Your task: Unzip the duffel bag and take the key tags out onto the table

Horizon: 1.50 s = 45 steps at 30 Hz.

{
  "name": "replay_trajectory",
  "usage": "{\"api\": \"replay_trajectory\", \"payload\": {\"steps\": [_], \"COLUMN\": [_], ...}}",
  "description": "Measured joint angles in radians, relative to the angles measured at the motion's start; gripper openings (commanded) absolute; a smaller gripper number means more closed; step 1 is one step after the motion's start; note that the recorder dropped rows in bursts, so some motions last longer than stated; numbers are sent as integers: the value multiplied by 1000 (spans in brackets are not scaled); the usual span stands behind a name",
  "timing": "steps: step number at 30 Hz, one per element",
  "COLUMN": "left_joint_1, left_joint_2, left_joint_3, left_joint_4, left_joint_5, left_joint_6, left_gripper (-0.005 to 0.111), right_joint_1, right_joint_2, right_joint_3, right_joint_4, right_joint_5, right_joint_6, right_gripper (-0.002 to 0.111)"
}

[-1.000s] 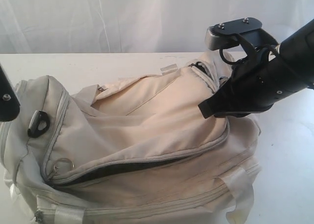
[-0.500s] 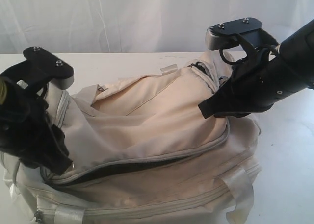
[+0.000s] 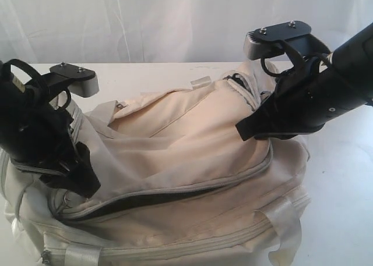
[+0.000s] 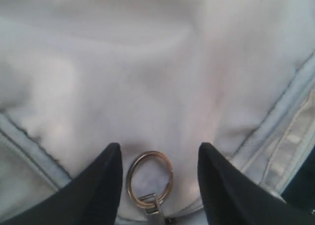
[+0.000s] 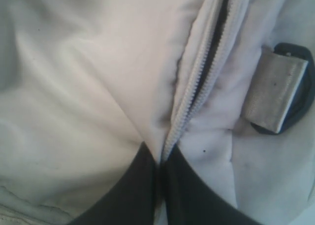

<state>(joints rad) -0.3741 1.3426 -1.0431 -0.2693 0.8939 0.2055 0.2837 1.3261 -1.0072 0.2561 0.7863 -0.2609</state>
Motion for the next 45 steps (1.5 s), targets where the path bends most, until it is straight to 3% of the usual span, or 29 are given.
{"api": "replay_trajectory", "payload": {"steps": [18, 28, 36, 45], "left_joint_1": [0, 0, 0, 0], "left_joint_2": [28, 30, 30, 30], "left_joint_3": [0, 0, 0, 15], "left_joint_4": [42, -28, -28, -54], "left_joint_5": [83, 95, 91, 60], "left_joint_6": [13, 39, 39, 67], "left_gripper": [52, 52, 30, 30], "right_joint_1": [0, 0, 0, 0], "right_joint_2": [0, 0, 0, 0], "right_joint_3": [0, 0, 0, 0], "right_joint_4": [0, 0, 0, 0], "right_joint_5": [0, 0, 0, 0], "right_joint_6": [7, 7, 7, 7], "right_gripper": [0, 0, 0, 0]}}
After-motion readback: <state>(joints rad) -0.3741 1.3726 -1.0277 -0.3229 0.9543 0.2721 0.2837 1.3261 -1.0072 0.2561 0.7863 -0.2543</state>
